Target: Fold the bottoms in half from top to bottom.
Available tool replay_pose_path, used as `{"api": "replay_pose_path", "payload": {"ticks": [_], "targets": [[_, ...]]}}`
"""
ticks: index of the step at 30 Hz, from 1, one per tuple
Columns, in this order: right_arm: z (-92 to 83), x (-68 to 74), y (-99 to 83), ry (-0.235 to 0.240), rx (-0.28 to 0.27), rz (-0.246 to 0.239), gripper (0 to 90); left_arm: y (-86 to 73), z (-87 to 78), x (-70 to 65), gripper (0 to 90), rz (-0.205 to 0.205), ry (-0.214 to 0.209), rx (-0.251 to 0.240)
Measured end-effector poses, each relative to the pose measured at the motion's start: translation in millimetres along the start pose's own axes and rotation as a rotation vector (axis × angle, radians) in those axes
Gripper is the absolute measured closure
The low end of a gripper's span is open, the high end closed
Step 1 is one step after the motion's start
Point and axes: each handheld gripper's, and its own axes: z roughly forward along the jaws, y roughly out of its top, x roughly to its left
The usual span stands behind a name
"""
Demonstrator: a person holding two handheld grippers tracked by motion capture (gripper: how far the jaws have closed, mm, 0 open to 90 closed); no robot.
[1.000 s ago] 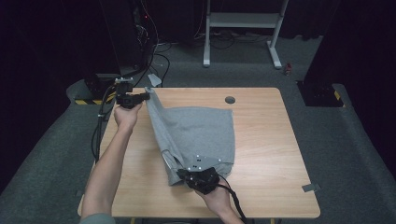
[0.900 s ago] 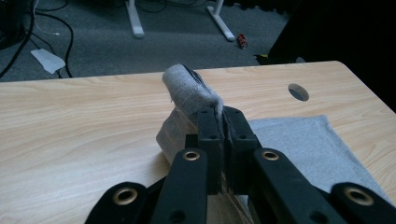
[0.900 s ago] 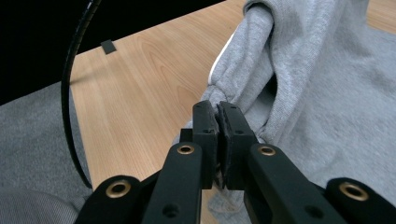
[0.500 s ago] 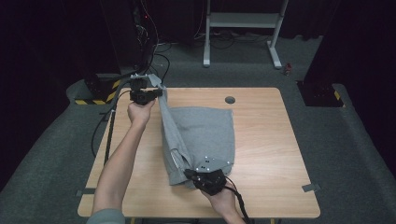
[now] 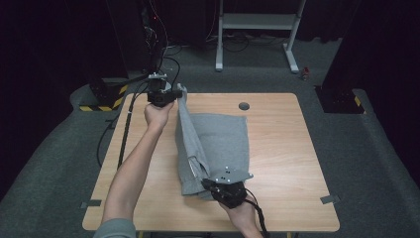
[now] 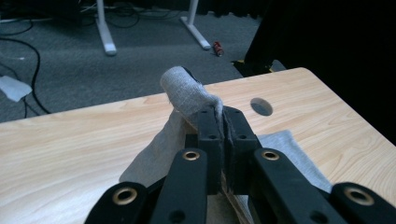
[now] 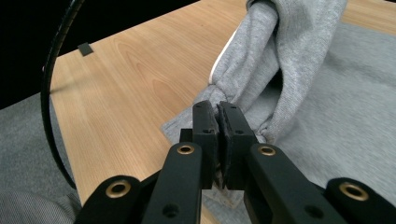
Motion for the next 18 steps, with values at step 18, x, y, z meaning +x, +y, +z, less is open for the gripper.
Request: {"api": "replay_pose_path", "payload": {"ticks": [18], "targets": [[-23.5, -17.2, -19.7, -0.064, -0.020, 0.067, 86.2, 12.9, 30.8, -40.6, 86.8, 0.069, -0.058, 0.021]]}}
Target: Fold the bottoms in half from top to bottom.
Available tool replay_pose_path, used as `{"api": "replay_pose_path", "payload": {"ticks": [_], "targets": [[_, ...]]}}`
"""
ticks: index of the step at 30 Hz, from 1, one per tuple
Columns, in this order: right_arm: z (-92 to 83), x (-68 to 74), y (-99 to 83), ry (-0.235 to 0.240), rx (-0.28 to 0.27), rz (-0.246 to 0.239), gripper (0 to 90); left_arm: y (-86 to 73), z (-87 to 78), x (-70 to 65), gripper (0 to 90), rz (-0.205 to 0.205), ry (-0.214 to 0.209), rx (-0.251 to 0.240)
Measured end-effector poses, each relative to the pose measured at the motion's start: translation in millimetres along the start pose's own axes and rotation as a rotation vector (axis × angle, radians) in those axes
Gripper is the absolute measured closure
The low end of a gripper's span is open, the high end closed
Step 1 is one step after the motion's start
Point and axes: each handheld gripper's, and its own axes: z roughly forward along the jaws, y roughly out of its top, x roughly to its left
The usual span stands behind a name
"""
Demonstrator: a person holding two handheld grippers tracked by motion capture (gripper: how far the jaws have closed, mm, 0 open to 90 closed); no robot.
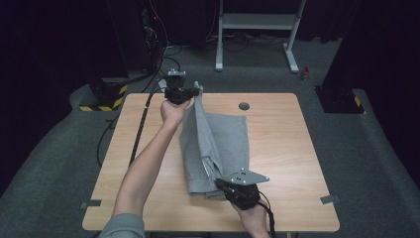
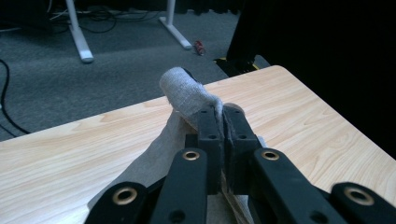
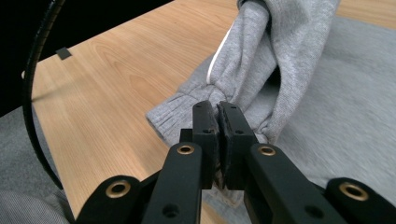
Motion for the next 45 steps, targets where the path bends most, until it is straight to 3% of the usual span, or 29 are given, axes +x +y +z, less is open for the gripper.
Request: {"api": "replay_pose_path", "payload": {"ticks": [8, 20, 32, 33, 34, 41, 45], "targets": [[-8.7, -7.2, -13.8, -0.028, 0.010, 0.038, 86.2, -2.1, 24.8, -18.1, 86.8, 0.019, -0.032, 0.034], [-15.8, -16.9, -28.8, -0.055, 0.029, 0.084, 86.1, -4.4, 54.5, -41.0, 86.7, 0.049, -0.039, 0.064], [-20.0, -25.0, -42.9, -0.084, 0.054, 0.112, 86.1, -16.5, 87.5, -54.3, 86.7, 0.051, -0.043, 0.105], [-21.1, -23.9, -43.8, -0.087, 0.062, 0.132, 86.0, -17.1, 89.9, -55.9, 86.7, 0.052, -0.045, 0.105], [-21.5, -25.3, -44.5, -0.090, 0.058, 0.117, 86.1, -17.8, 92.1, -57.6, 86.6, 0.053, -0.047, 0.104], [-24.9, -28.6, -49.1, -0.111, 0.067, 0.133, 85.9, -23.9, 107.9, -64.7, 86.5, 0.048, -0.052, 0.111], [-23.5, -31.9, -53.5, -0.115, 0.093, 0.163, 85.8, -32.1, 119.5, -66.0, 86.2, 0.045, -0.048, 0.126]]}}
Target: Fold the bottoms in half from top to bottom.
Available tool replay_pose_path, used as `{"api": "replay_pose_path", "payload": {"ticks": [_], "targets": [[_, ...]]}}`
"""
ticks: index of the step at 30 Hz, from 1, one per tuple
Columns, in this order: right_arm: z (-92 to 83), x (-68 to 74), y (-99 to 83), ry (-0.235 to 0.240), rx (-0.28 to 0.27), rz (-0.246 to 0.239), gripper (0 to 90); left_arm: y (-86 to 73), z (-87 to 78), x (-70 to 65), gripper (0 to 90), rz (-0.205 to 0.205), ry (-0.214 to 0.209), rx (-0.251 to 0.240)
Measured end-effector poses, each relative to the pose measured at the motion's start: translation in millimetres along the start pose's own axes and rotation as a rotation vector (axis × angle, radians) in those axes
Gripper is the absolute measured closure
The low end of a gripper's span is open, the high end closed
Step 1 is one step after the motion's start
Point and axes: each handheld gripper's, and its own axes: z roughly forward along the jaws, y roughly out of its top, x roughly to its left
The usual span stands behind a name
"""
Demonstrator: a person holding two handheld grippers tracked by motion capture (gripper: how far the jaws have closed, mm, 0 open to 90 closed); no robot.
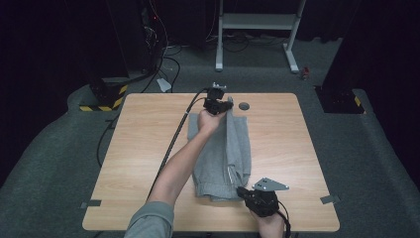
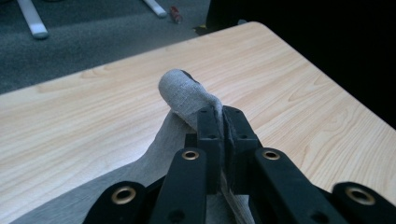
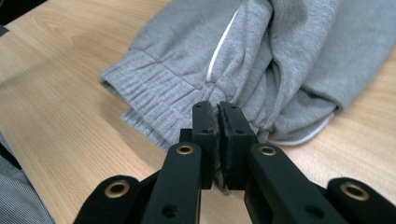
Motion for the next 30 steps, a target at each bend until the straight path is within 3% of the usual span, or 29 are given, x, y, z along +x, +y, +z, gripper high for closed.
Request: {"api": "replay_pose_path", "payload": {"ticks": [5, 17, 22, 25, 30], "targets": [[1.0, 1.1, -0.6, -0.014, 0.014, 0.004, 85.6, -7.3, 11.7, -0.1, 86.2, 0.017, 0.003, 0.016], [2.4, 1.0, -2.7, -0.028, 0.027, -0.010, 84.8, -27.2, 26.7, 3.7, 84.4, 0.003, -0.014, 0.049], [2.8, 0.6, -2.1, -0.023, 0.026, -0.011, 83.7, -32.0, 25.1, 6.4, 73.5, -0.001, -0.015, 0.052], [2.9, -0.2, -2.2, -0.014, 0.019, -0.005, 74.8, -33.4, 19.9, 8.0, 62.4, -0.002, -0.021, 0.063], [0.6, -0.4, 1.4, -0.014, 0.005, -0.003, 57.2, -37.0, 0.9, 10.0, 53.8, -0.004, -0.026, 0.024]]}}
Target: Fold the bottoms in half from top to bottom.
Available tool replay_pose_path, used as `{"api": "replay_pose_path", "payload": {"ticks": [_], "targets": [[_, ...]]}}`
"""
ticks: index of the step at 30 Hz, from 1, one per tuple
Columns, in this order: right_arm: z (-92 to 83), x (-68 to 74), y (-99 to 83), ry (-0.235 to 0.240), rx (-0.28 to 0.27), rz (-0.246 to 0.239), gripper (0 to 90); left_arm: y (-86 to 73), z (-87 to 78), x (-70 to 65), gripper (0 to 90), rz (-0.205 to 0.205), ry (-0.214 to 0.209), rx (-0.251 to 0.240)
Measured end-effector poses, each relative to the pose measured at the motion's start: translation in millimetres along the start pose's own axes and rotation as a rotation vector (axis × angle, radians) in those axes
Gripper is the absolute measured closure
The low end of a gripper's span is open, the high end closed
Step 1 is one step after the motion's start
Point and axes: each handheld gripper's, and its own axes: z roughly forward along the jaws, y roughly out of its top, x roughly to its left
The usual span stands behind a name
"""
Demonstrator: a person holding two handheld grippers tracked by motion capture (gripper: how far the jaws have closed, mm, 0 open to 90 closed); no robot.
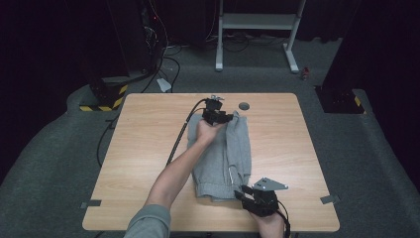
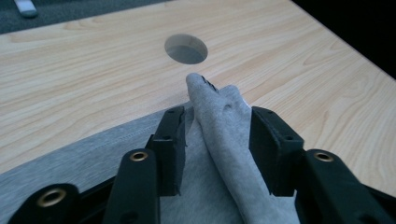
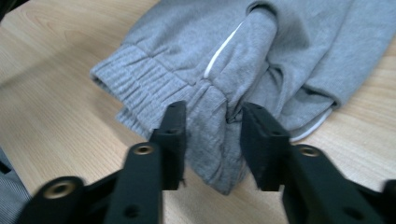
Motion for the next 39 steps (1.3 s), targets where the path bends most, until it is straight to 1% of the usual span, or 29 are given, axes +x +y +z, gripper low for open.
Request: {"api": "replay_pose_path", "payload": {"ticks": [2, 3, 4, 5, 6, 9, 11, 13, 18, 19, 22, 23, 24, 25, 26, 27, 29, 32, 34, 37, 39], "targets": [[-1.9, -0.2, 2.4, -0.005, -0.011, 0.003, 54.0, -3.5, -9.7, 0.2, 51.9, 0.003, -0.001, -0.009], [-2.6, -0.7, 3.8, -0.005, -0.018, -0.004, 53.0, -5.2, -13.7, 0.5, 51.4, 0.006, -0.002, -0.013], [-3.3, -0.5, 4.8, -0.008, -0.020, -0.002, 52.3, -8.6, -19.9, 0.6, 50.5, 0.007, -0.007, -0.016], [-4.5, -0.2, 6.4, -0.008, -0.021, -0.004, 51.7, -12.1, -25.4, 1.4, 49.4, 0.016, -0.014, -0.017], [-5.1, 0.2, 7.7, -0.011, -0.023, -0.004, 51.1, -16.7, -31.0, 2.0, 48.6, 0.023, -0.018, -0.018], [-6.7, 0.5, 11.3, -0.016, -0.035, -0.018, 50.4, -30.7, -48.5, 4.2, 47.1, 0.048, -0.001, -0.014], [-7.2, 1.0, 13.5, -0.016, -0.036, -0.020, 50.3, -40.3, -60.2, 4.9, 46.4, 0.064, 0.004, -0.010], [-7.1, 1.0, 15.5, -0.015, -0.039, -0.020, 50.3, -50.5, -71.5, 4.2, 46.0, 0.069, -0.002, -0.003], [-5.9, 0.4, 22.8, -0.018, -0.055, -0.040, 50.6, -81.0, -97.7, -7.1, 45.0, 0.103, -0.012, 0.016], [-5.5, 0.7, 24.6, -0.021, -0.053, -0.032, 50.8, -90.1, -103.7, -11.3, 44.8, 0.102, -0.020, 0.026], [-0.4, -2.1, 34.1, -0.031, -0.059, -0.055, 51.3, -110.1, -114.8, -22.0, 43.8, 0.126, -0.023, 0.039], [1.2, -2.0, 37.0, -0.033, -0.055, -0.051, 51.3, -118.9, -118.9, -27.1, 43.7, 0.137, -0.022, 0.047], [4.7, -2.4, 42.3, -0.037, -0.051, -0.059, 51.2, -125.6, -121.7, -30.1, 43.4, 0.150, -0.013, 0.049], [8.0, -2.9, 46.9, -0.038, -0.045, -0.071, 51.2, -131.8, -123.5, -32.8, 43.4, 0.153, -0.007, 0.052], [11.4, -2.3, 51.1, -0.046, -0.037, -0.071, 51.0, -135.9, -124.5, -34.3, 43.3, 0.159, -0.002, 0.057], [14.2, -2.2, 54.4, -0.054, -0.033, -0.085, 51.0, -141.7, -126.1, -36.1, 43.3, 0.169, 0.013, 0.067], [23.8, -1.7, 63.7, -0.089, -0.013, -0.114, 50.8, -149.3, -128.3, -37.9, 43.0, 0.166, 0.023, 0.069], [35.9, -3.4, 73.4, -0.126, 0.009, -0.138, 51.2, -157.1, -130.1, -39.3, 42.8, 0.150, 0.026, 0.077], [43.4, -5.0, 78.2, -0.137, 0.032, -0.143, 53.0, -161.6, -130.6, -39.4, 42.8, 0.154, 0.035, 0.078], [52.9, -5.4, 82.2, -0.168, 0.057, -0.172, 57.2, -168.8, -128.8, -40.4, 42.8, 0.137, 0.035, 0.085], [58.2, -6.1, 83.2, -0.180, 0.083, -0.185, 64.6, -173.1, -125.3, -40.5, 43.0, 0.154, 0.041, 0.109]]}}
